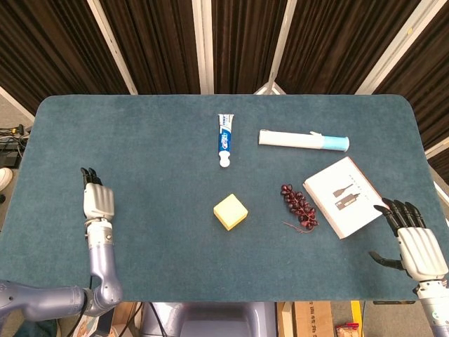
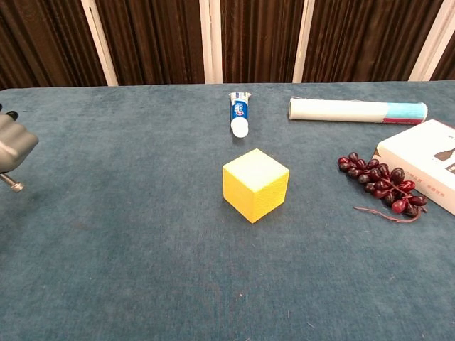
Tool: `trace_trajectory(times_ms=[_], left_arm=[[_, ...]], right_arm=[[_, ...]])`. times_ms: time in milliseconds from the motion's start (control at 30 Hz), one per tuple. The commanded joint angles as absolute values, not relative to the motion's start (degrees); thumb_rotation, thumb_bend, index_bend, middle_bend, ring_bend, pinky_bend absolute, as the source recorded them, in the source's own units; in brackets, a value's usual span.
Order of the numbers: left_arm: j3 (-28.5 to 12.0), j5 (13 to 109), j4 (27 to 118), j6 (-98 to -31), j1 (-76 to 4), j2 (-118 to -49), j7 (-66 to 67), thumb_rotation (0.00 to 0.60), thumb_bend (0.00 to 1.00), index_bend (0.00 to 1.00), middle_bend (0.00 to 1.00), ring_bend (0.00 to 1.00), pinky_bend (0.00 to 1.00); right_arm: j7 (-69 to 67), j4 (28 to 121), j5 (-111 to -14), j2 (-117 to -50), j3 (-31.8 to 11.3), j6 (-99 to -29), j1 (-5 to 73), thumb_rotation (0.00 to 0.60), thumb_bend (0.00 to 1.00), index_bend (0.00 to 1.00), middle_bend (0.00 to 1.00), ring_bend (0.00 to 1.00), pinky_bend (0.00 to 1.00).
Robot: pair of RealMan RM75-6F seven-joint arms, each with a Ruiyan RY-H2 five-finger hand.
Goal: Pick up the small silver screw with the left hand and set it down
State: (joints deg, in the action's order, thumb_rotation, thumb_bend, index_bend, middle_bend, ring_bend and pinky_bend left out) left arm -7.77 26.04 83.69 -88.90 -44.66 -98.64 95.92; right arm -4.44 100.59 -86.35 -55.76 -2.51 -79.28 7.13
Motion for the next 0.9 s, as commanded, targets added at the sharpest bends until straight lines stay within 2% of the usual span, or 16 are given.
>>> trace_trajectory(times_ms=[33,533,900], left_arm=[[-8.95,25.89,83.55,-89.39,-45.57,-99.62,96.33,0.6,0.55,0.58,0.19,0.0,0.0],[-10.3,24.85,78.93,-90.81,-48.1,-104.93,99.89,0.6,0.54,0.56,0.19,0.0,0.0],[-10.66,24.53,78.15,-91.47,-48.45,-106.3,101.16,0.6,0.52,0.5,0.18,0.0,0.0]], right_arm=[[-4.39,100.59,-86.31,-55.8,-2.5,-79.17,7.19,0.6,0.15,0.19,0.11,0.06,0.0],[-5.15,100.35,-86.31,-55.64,-2.51,-79.22,7.2,0.6,0.15,0.19,0.11,0.06,0.0],[-5.35,100.22,-86.46,-55.69,-2.45,-79.16,7.28,0.6,0.15,0.19,0.11,0.06,0.0]])
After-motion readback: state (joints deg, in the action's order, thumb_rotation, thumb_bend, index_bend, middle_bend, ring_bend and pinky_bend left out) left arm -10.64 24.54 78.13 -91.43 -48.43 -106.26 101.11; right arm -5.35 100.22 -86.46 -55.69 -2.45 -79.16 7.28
